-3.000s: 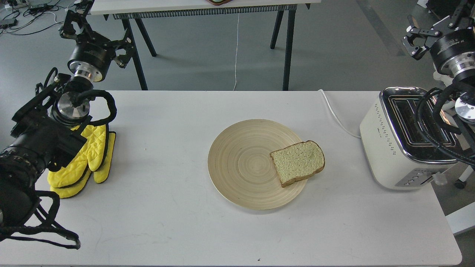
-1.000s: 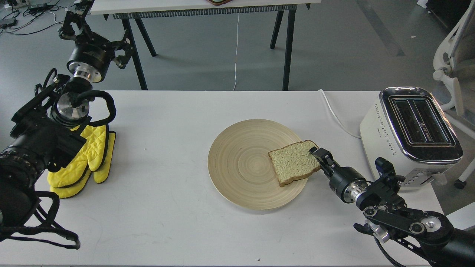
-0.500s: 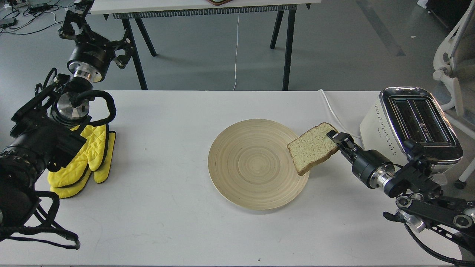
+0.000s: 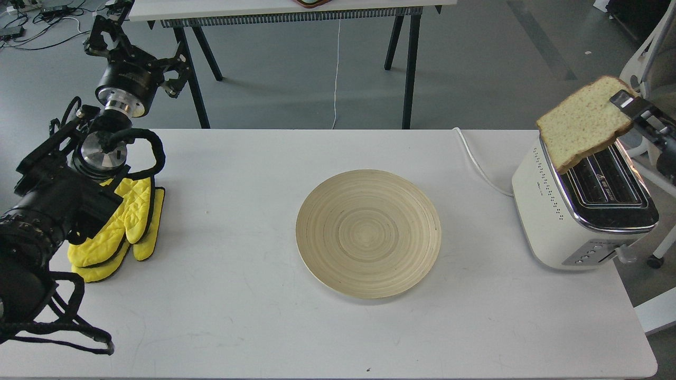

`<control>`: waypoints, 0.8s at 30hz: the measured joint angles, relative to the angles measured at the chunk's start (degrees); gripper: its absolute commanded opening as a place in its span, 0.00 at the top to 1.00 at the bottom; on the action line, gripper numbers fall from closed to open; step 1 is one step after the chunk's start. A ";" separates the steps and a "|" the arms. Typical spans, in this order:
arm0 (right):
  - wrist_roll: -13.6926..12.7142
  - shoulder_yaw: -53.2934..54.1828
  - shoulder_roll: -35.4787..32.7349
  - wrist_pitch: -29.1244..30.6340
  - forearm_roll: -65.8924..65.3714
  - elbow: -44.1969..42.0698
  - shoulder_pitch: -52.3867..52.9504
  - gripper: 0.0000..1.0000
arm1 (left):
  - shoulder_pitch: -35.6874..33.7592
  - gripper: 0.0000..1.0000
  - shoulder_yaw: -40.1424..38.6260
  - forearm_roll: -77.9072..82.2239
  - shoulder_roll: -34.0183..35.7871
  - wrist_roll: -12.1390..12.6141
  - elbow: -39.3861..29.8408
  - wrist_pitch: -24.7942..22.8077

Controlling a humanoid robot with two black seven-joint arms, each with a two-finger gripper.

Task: Put bread in toaster with right arm
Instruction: 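Lift the bread slice with the right gripper up over the toaster, then lower the bread slice into the toaster slot with the right gripper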

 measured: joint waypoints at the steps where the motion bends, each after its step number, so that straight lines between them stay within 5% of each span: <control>1: -0.05 -0.11 -0.92 0.03 -1.39 -0.27 -0.01 0.96 | 0.00 0.00 0.00 0.00 0.00 0.00 -0.01 0.00; 24: -0.26 -4.86 7.12 -0.52 -7.26 -11.38 -1.27 0.96 | 0.02 0.00 0.08 0.00 0.01 0.00 -0.01 0.00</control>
